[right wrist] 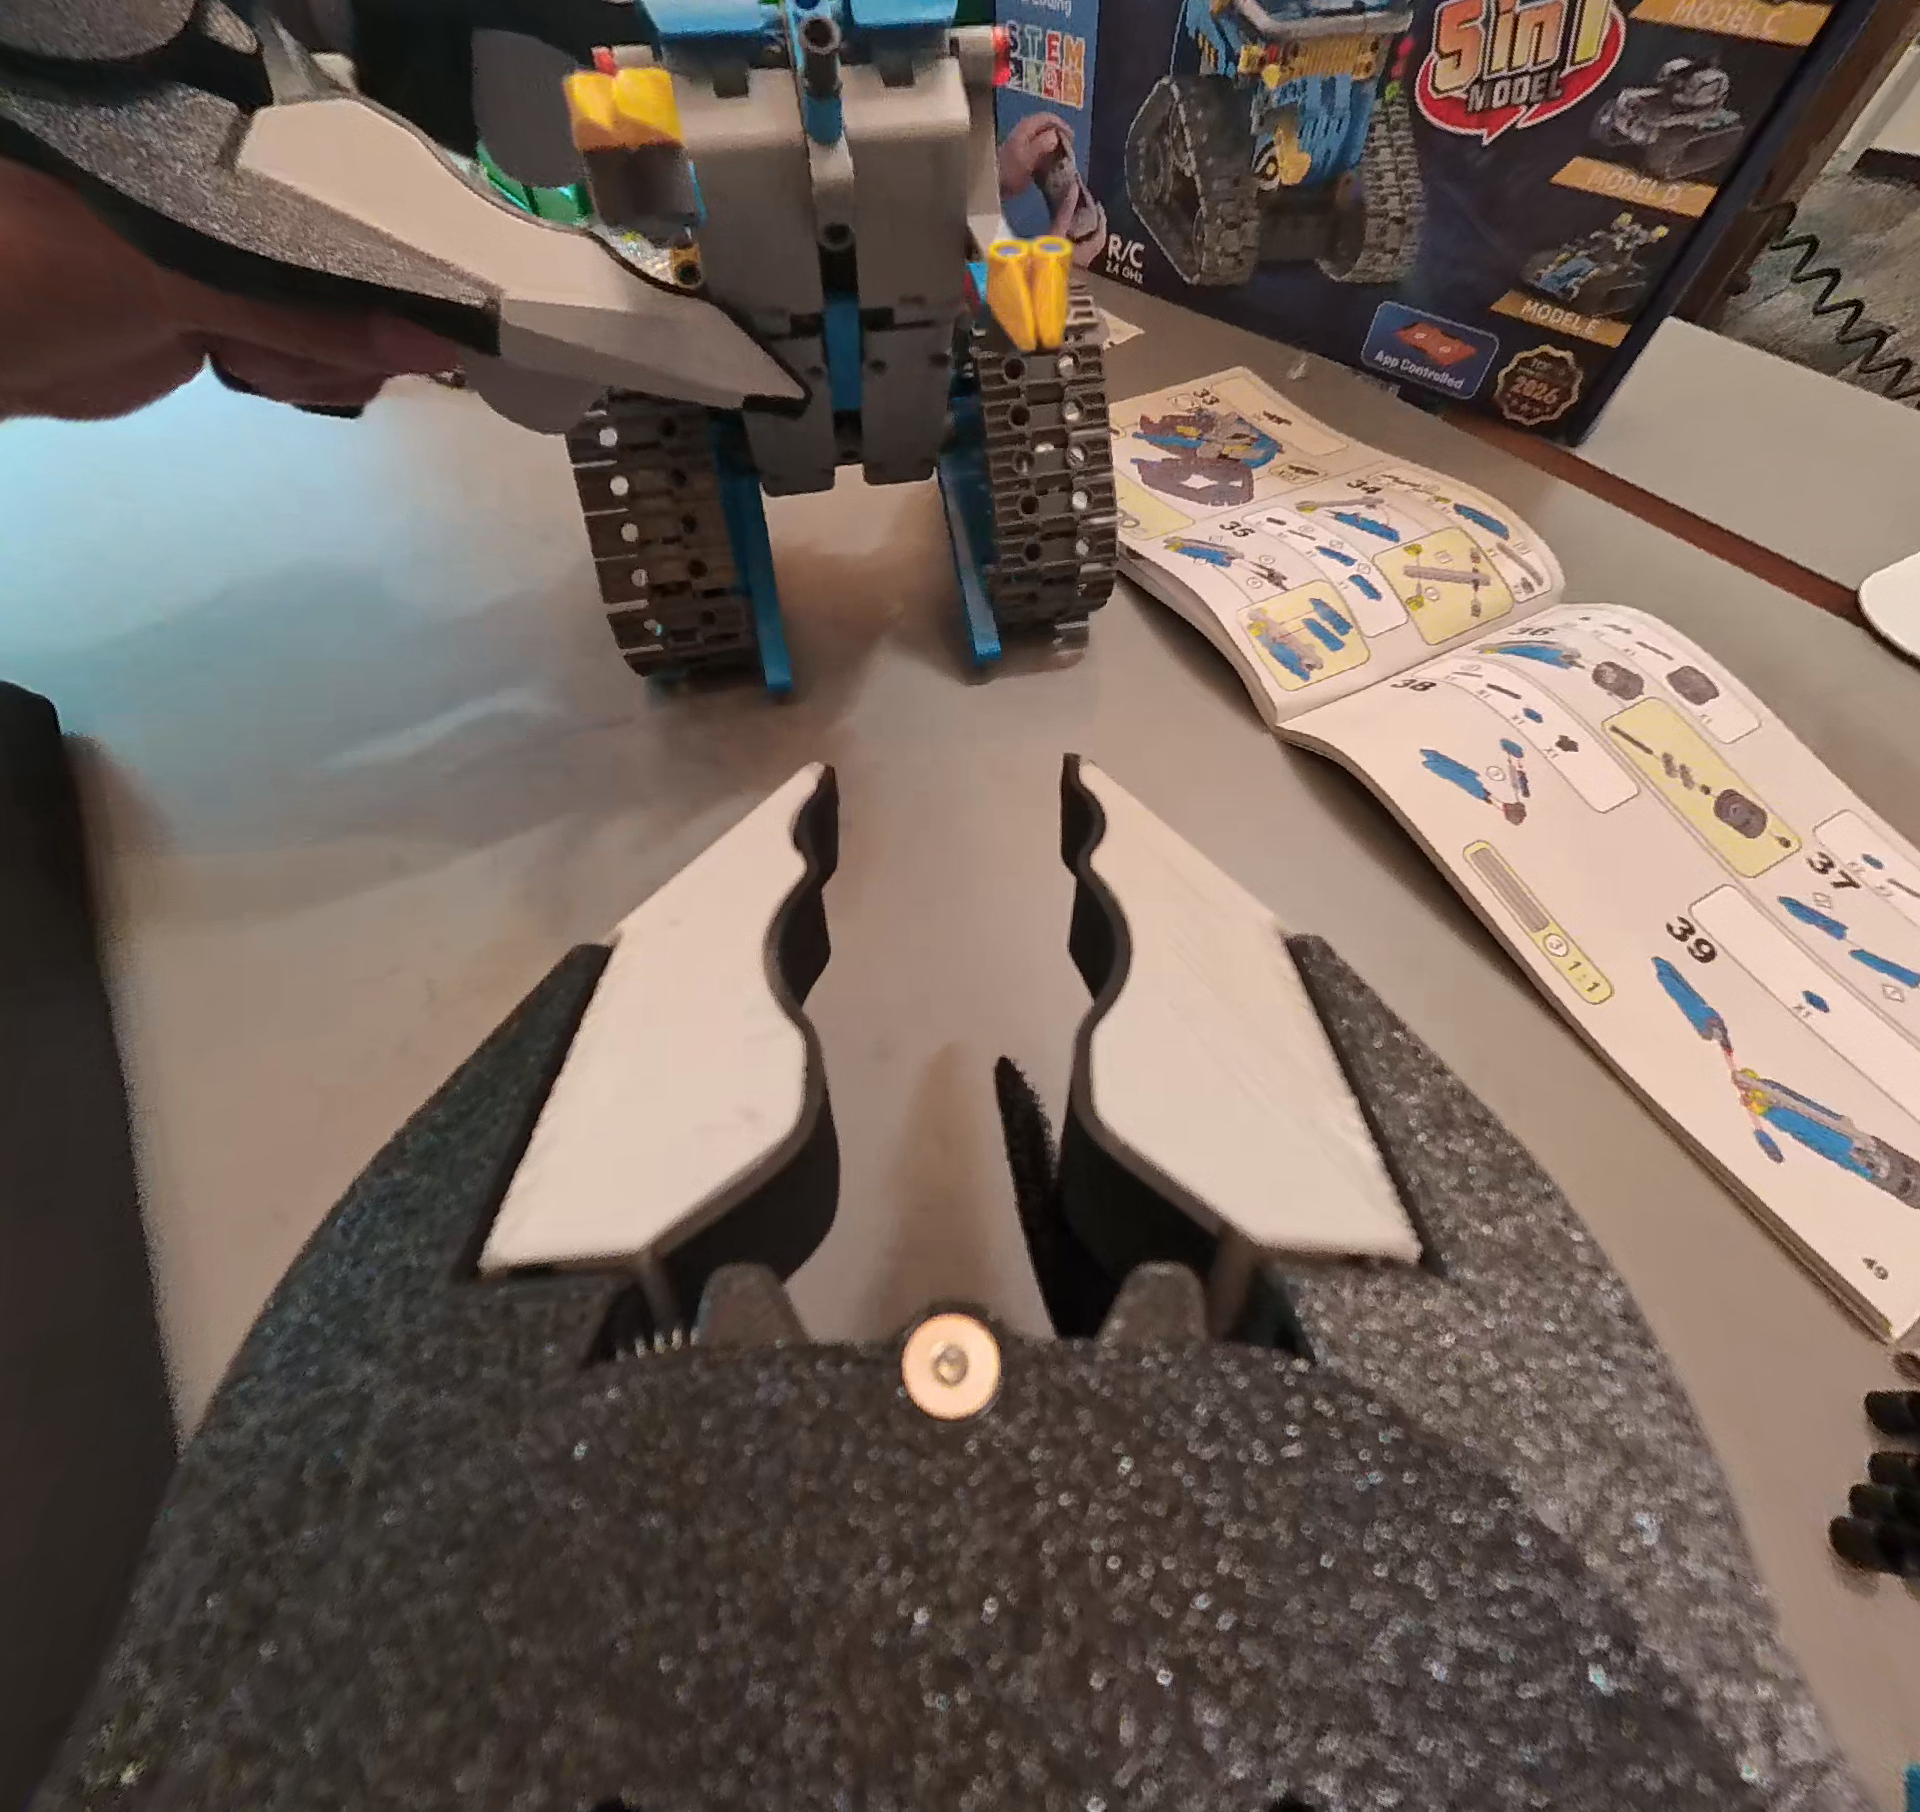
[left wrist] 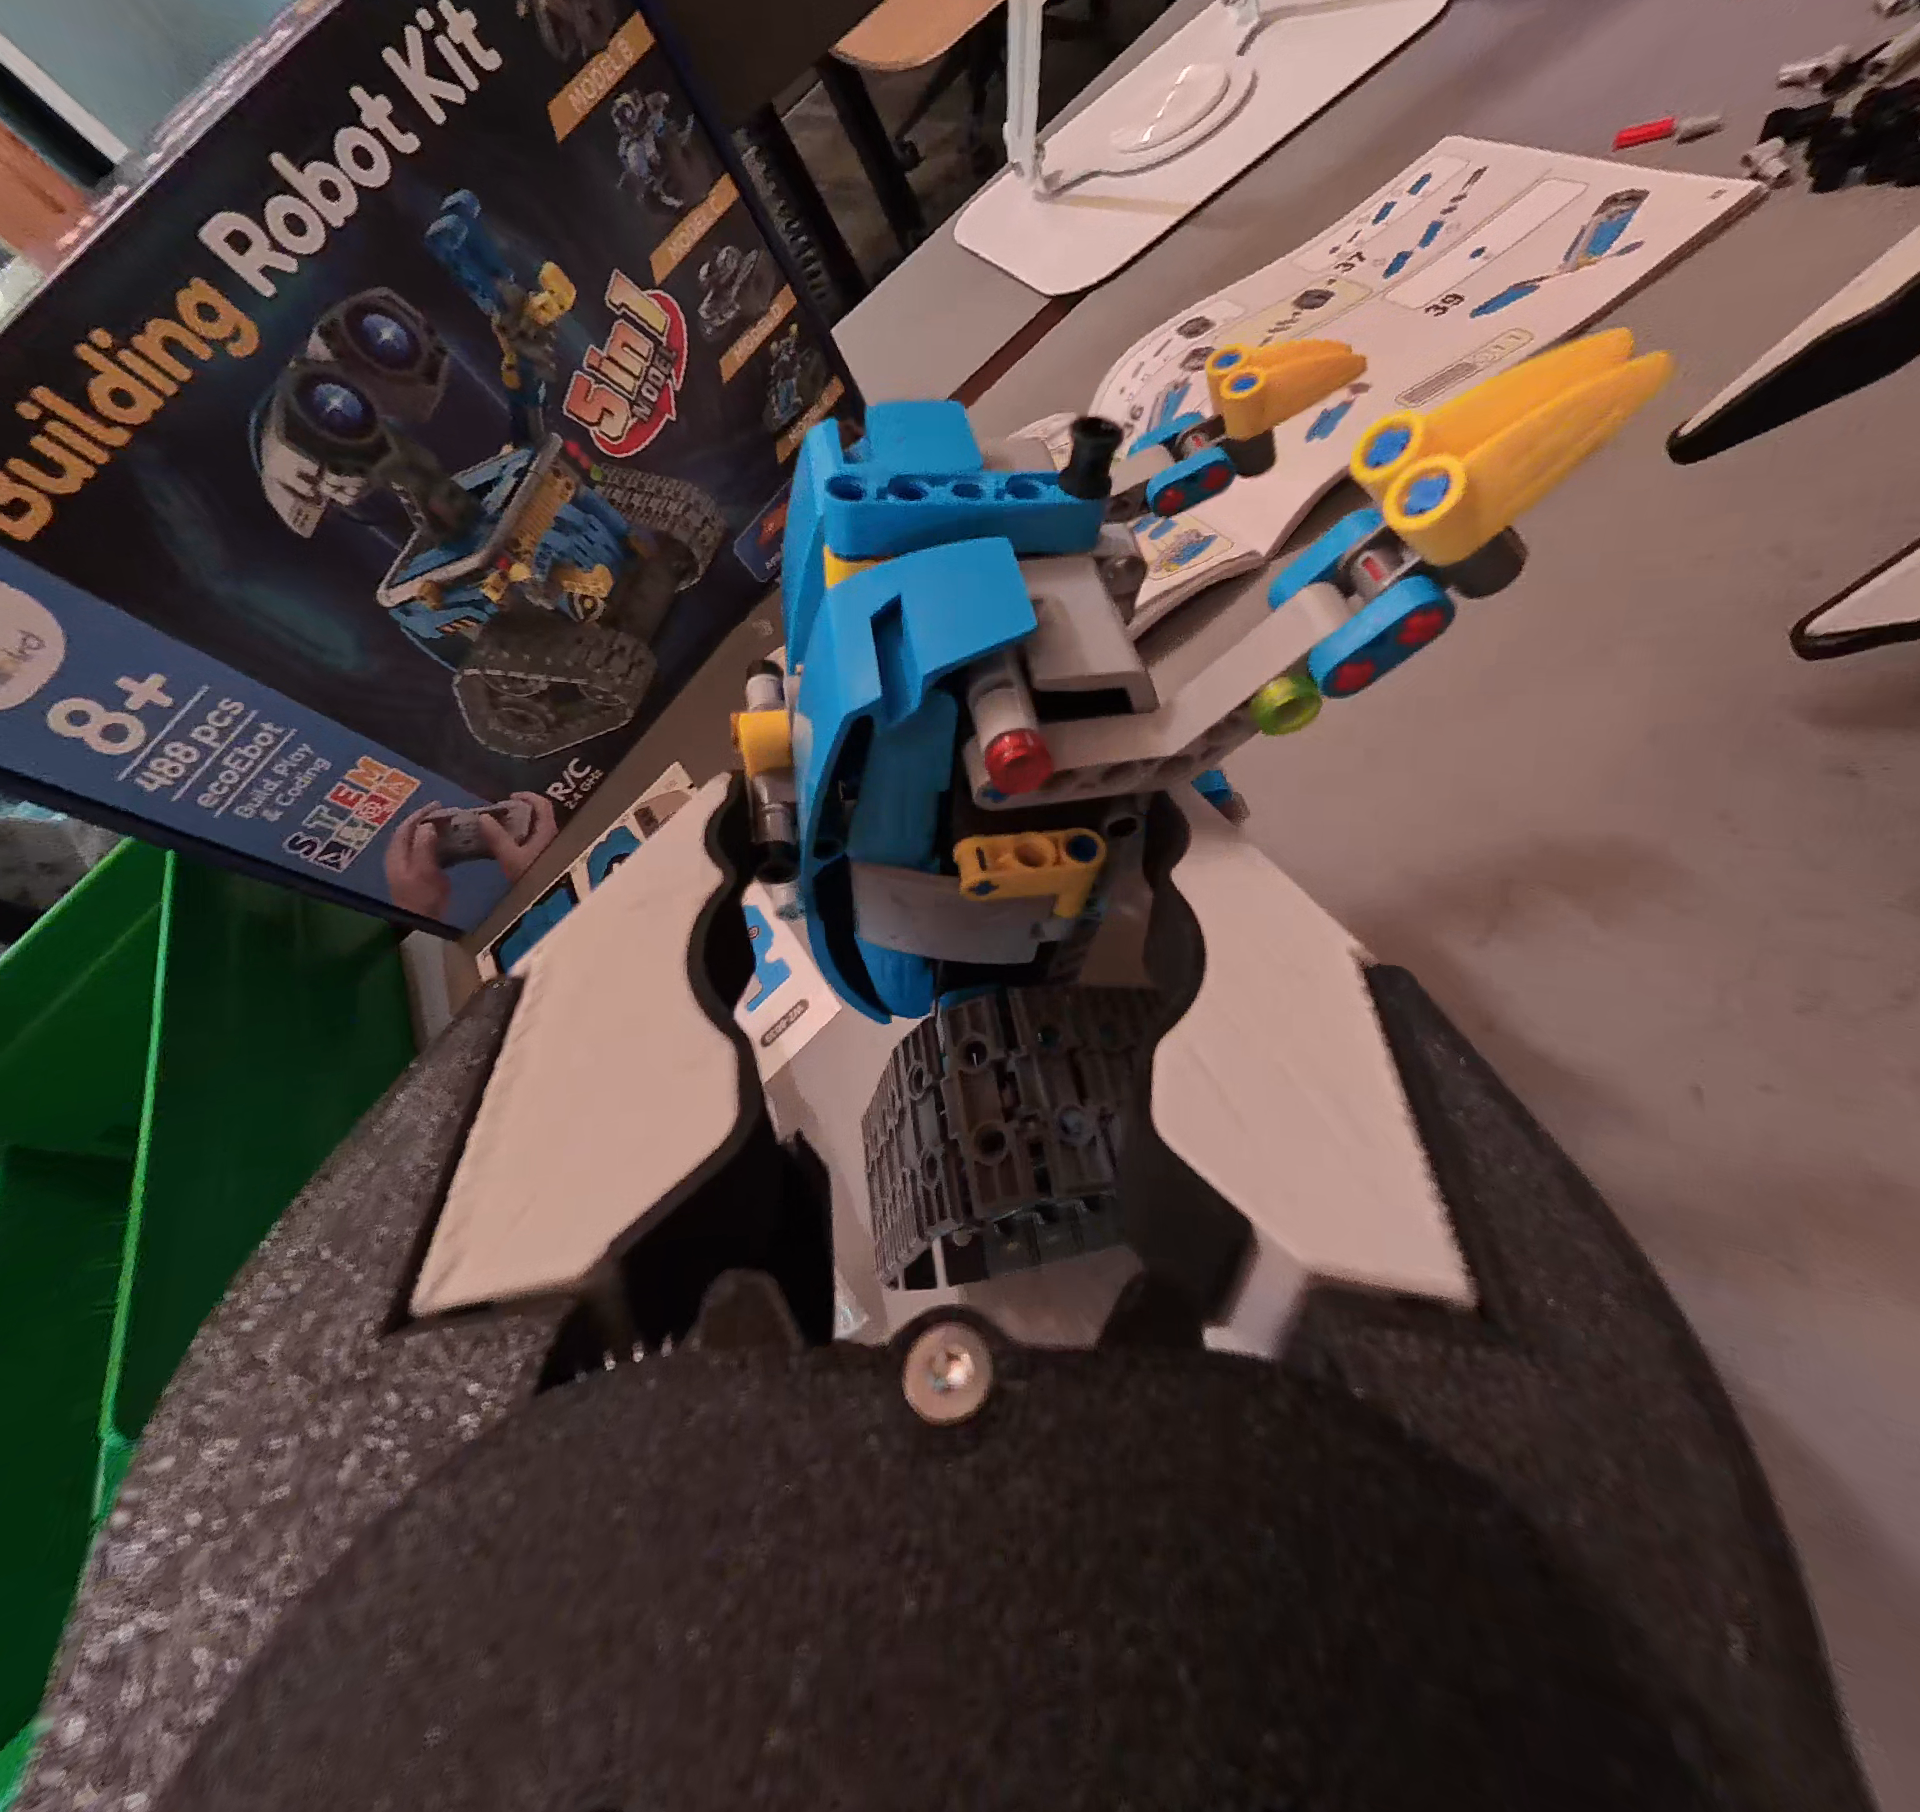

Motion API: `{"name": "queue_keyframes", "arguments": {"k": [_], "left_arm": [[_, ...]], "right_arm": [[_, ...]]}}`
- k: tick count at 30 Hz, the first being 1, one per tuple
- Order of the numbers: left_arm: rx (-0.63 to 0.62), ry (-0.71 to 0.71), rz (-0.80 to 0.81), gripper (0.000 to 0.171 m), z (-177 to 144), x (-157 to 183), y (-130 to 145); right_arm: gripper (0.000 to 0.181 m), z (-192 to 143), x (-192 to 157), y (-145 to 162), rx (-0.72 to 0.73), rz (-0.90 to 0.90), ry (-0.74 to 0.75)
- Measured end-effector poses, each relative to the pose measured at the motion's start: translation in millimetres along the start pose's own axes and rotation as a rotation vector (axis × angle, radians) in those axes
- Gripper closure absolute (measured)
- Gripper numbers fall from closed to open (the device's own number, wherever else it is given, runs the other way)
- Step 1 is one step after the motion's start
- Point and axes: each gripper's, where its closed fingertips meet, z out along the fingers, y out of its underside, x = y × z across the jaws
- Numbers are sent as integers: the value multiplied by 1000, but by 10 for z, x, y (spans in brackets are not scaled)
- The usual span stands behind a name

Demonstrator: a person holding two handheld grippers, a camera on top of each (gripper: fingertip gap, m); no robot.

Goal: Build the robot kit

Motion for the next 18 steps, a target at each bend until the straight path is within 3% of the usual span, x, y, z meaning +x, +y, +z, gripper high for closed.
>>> {"name": "queue_keyframes", "arguments": {"k": [10, 14, 18], "left_arm": [[-29, -55, 36, 108, -493, 25, 110], [-16, -54, 93, 108, -585, 178, 115], [-8, -41, 11, 110, -716, 314, 75]], "right_arm": [[136, -52, 262, 73, -12, 73, 69], [137, 67, 675, 179, -131, 62, 203], [131, 193, 1293, 237, -259, 169, 301]]}}
